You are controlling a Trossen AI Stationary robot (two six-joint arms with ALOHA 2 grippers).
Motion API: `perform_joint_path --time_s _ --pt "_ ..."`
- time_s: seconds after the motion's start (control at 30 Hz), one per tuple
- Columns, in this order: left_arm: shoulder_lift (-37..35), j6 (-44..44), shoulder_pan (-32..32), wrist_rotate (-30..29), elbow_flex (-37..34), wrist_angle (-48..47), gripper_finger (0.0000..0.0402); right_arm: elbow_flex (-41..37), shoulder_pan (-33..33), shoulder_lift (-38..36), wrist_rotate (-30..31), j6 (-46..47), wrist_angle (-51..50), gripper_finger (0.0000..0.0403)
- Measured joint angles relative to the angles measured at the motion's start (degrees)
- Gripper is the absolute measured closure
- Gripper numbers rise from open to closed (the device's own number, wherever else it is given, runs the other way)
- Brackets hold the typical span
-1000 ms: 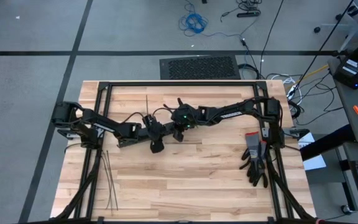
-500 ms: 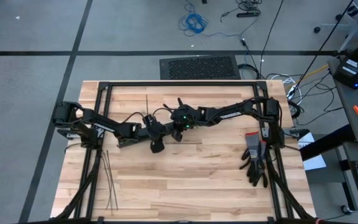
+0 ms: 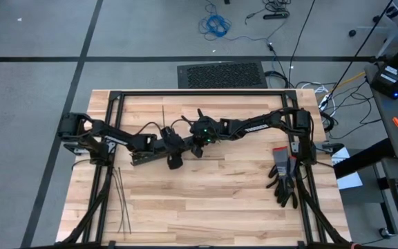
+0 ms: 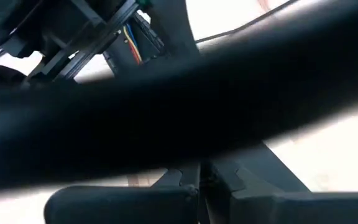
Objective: Ziptie cables
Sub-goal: Close the black cable duct
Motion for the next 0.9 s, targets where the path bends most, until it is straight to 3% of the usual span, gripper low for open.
perform_joint_path --time_s 0.17,0.33,0.7,0.9 --pt "0.1 -1.5 1.2 1.2 0.0 0.6 0.011 0.0 0.0 0.0 -0.2 0.0 0.0 0.0403" --pt "0.3 -1.6 2.4 2.0 0.1 0.7 0.01 0.0 0.2 0.0 -0.5 -0.4 0.4 0.0403" --pt "0.1 -1.5 2.6 2.1 0.1 0.7 0.019 0.0 0.2 0.0 -0.3 -0.4 0.4 0.0403" --pt "0.1 -1.5 2.6 1.6 0.1 1.3 0.0199 0.0 0.7 0.1 0.1 -0.2 1.8 0.0403"
